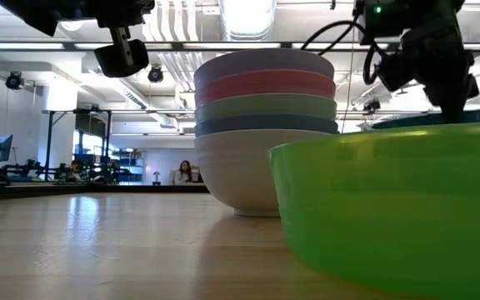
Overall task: Nest bowls inside each other
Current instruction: Stack the blue bowl on top of the purple bowl
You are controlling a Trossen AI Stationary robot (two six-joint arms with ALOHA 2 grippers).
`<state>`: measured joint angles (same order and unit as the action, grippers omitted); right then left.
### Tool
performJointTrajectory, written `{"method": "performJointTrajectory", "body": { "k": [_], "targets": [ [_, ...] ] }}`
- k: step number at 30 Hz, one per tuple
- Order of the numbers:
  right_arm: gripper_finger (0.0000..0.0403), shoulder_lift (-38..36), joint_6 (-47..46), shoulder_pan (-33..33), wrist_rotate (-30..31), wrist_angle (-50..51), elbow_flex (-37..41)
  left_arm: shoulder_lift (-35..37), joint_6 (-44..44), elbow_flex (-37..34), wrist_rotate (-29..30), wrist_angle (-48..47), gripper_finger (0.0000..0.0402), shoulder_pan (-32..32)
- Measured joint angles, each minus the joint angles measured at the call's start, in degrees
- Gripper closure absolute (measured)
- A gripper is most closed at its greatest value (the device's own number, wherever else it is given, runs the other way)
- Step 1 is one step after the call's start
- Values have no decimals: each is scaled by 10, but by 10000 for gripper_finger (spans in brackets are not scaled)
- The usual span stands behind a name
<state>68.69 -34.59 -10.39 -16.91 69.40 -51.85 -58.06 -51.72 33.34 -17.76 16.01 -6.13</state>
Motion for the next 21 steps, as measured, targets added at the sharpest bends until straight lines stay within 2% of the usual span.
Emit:
{"method": "performJointTrajectory", "body": {
  "k": [5, 13, 21],
  "targets": [
    [387, 0, 14, -1, 34, 59, -54, 0, 0, 0, 0, 0, 400, 0],
    [387, 0, 14, -1, 35, 54, -160, 0, -3, 0, 0, 0, 400, 0],
    [387, 12, -27, -1, 26, -72, -282, 0, -4, 0, 0, 0, 400, 0]
  ]
}}
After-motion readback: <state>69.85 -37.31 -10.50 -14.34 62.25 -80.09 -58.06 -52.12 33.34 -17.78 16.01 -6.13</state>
